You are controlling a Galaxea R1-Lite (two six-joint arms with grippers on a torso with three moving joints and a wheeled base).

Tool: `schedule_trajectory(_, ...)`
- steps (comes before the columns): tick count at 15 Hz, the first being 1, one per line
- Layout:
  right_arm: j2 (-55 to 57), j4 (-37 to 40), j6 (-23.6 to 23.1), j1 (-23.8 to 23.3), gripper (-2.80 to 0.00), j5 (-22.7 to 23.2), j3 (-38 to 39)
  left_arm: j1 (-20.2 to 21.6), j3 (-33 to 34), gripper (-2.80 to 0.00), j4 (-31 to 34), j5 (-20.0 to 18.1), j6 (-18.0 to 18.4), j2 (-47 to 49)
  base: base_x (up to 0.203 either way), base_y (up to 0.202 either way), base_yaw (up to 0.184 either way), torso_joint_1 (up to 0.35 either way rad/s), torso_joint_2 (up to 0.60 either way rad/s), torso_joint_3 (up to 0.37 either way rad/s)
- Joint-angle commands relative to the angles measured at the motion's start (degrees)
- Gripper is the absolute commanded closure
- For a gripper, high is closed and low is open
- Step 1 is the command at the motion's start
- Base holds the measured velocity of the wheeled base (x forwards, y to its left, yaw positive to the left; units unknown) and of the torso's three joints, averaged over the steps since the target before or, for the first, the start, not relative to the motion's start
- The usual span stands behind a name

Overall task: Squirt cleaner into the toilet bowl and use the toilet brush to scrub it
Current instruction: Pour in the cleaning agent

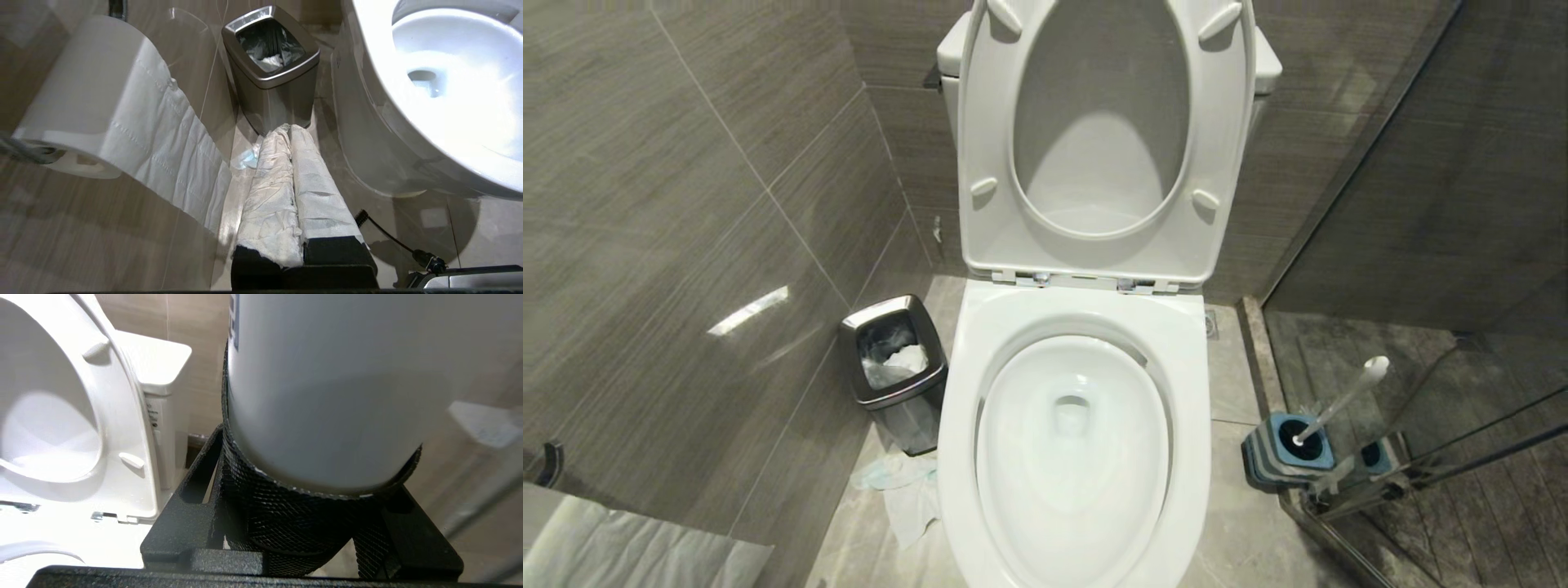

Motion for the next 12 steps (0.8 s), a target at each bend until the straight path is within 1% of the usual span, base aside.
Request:
schedule_trajectory(1,0.2,-0.1,-0.2,0.0,0.0,0.0,0.6,0.0,0.0,0.0,0.0,0.0,0.0,0.1,0.0,0.0,0.0,0.002,0.0,0.197)
schedule_trajectory(3,0.2,-0.1,-0.3,0.0,0.0,0.0,1.2,0.0,0.0,0.0,0.0,0.0,0.0,0.1,0.0,0.0,0.0,0.004,0.0,0.199)
schedule_trajectory(5,0.2,-0.2,-1.2,0.0,0.0,-0.4,3.3,0.0,0.0,0.0,0.0,0.0,0.1,0.0,0.0,0.0,0.0,0.001,0.0,0.098)
schedule_trajectory(6,0.1,-0.2,-2.3,0.0,0.0,-0.4,5.2,0.0,0.0,0.0,0.0,-0.1,0.1,0.1,0.0,0.0,0.0,0.002,0.0,0.04)
schedule_trajectory(8,0.0,-0.5,-6.9,0.0,0.0,-0.2,8.4,0.0,0.0,0.0,0.0,-0.1,0.1,0.1,0.0,0.0,0.0,0.0,0.0,0.0)
schedule_trajectory(9,0.2,-0.7,-7.5,0.4,0.0,-0.1,9.7,0.0,0.0,0.0,0.0,-0.1,0.1,0.0,0.0,0.0,0.0,0.0,0.0,0.0)
schedule_trajectory(12,2.5,-0.9,-7.3,5.2,0.0,-0.2,10.1,0.0,0.0,0.0,0.0,-0.1,0.2,0.1,0.0,0.0,0.0,0.0,0.0,0.0)
